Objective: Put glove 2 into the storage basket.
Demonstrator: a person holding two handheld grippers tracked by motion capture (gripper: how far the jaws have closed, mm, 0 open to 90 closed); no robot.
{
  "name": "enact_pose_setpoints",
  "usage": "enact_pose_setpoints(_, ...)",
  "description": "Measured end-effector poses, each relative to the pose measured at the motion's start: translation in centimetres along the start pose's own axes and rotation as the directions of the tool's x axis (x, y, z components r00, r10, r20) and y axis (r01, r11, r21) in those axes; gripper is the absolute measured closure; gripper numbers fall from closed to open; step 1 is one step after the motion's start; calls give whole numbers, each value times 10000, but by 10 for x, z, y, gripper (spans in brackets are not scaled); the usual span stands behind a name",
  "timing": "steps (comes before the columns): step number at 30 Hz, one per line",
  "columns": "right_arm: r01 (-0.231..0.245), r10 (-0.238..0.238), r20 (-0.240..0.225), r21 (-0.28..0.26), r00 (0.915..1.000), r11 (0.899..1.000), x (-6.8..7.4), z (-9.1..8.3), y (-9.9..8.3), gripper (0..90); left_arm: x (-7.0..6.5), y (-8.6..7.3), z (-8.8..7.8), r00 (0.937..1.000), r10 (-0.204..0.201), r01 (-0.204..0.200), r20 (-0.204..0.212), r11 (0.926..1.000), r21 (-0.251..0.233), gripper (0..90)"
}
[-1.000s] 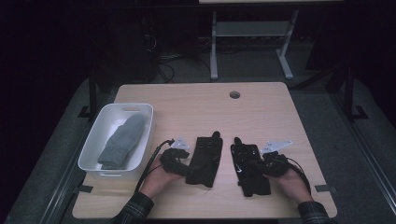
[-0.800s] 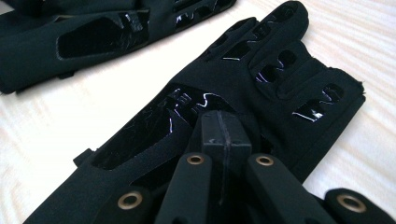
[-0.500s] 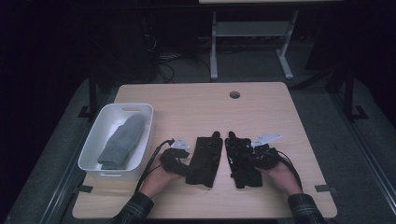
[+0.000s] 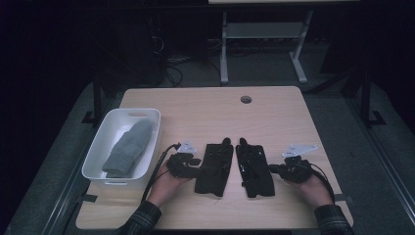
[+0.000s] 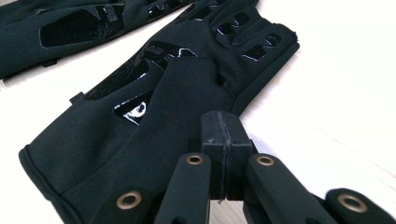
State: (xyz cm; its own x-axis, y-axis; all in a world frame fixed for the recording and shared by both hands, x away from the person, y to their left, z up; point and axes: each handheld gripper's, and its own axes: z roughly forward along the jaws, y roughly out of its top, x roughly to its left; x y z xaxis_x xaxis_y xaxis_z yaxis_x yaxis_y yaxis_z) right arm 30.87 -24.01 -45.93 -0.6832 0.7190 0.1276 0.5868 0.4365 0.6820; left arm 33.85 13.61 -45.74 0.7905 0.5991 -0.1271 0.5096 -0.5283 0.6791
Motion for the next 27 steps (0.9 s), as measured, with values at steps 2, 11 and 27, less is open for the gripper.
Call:
enact_pose_setpoints(2,60,-60,-13,164,10000,9998,0,4,1,897,1,2,3,10000,-45,45,-11,10000,53,566)
enact_pose_setpoints(11,205,-199,-166,357,9997,9992,1,9,2,897,-2,4,12,9996,-29,38,-287,9995,301,707)
enact_pose_setpoints(27,472,-452,-480,429,9978,9980,7,13,4,896,4,11,13,9932,-1022,1019,-554,9948,-78,872)
